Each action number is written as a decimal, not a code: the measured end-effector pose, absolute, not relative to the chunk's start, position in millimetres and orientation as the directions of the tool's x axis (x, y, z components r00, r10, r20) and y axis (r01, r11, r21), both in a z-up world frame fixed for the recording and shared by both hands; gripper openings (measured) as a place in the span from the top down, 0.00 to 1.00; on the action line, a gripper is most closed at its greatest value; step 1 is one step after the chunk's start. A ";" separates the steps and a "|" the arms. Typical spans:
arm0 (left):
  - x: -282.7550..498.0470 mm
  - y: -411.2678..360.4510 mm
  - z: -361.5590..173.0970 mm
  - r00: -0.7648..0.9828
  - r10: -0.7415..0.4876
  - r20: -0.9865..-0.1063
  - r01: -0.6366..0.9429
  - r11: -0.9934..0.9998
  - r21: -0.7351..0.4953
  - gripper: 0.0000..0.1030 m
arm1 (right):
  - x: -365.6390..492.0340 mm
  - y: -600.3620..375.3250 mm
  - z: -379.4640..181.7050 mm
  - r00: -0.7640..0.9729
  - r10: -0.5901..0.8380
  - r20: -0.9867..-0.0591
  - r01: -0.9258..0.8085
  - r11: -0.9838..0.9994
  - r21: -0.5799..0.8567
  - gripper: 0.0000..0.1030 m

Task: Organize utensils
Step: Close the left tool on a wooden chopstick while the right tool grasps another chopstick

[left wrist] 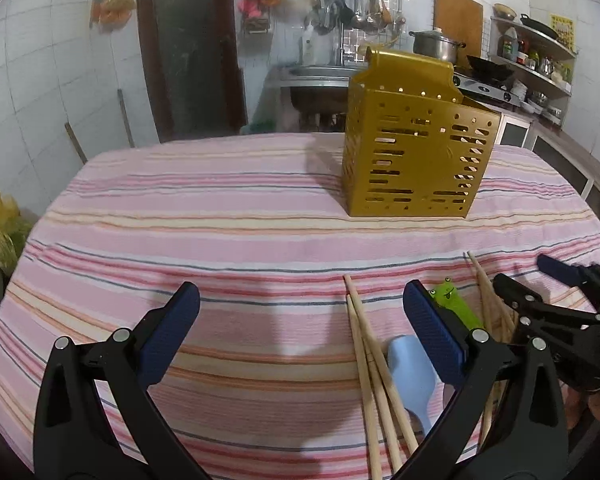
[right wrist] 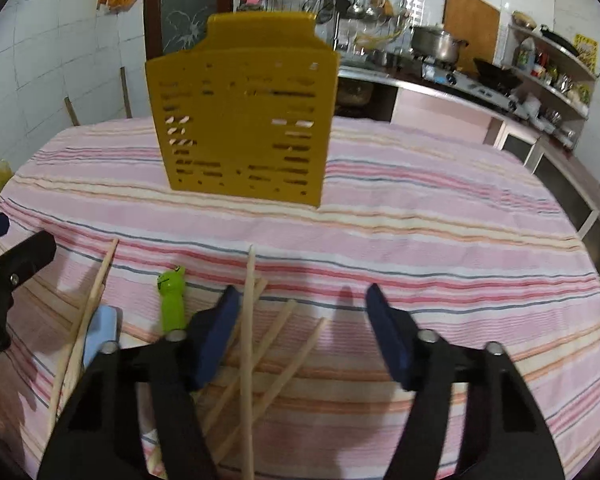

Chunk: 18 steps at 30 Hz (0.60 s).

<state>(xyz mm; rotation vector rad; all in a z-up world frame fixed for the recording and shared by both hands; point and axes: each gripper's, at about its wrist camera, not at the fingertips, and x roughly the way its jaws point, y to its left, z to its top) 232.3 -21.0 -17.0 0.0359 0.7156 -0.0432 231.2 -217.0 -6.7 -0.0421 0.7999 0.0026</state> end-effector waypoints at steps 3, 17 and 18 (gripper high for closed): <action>232.1 -25.2 -21.7 0.752 -0.014 -0.659 0.049 0.998 0.034 0.05 | 233.5 -216.7 -10.2 0.689 -0.006 -0.725 -0.021 0.999 -0.028 0.48; 231.9 -30.8 -26.7 0.745 -0.035 -0.667 0.065 0.998 0.020 0.06 | 241.5 -213.7 -18.8 0.659 0.055 -0.750 -0.043 0.998 0.035 0.88; 232.4 -32.0 -27.4 0.743 -0.034 -0.668 0.066 0.998 0.022 0.06 | 240.9 -215.0 -18.7 0.659 0.055 -0.750 -0.038 0.998 0.040 0.91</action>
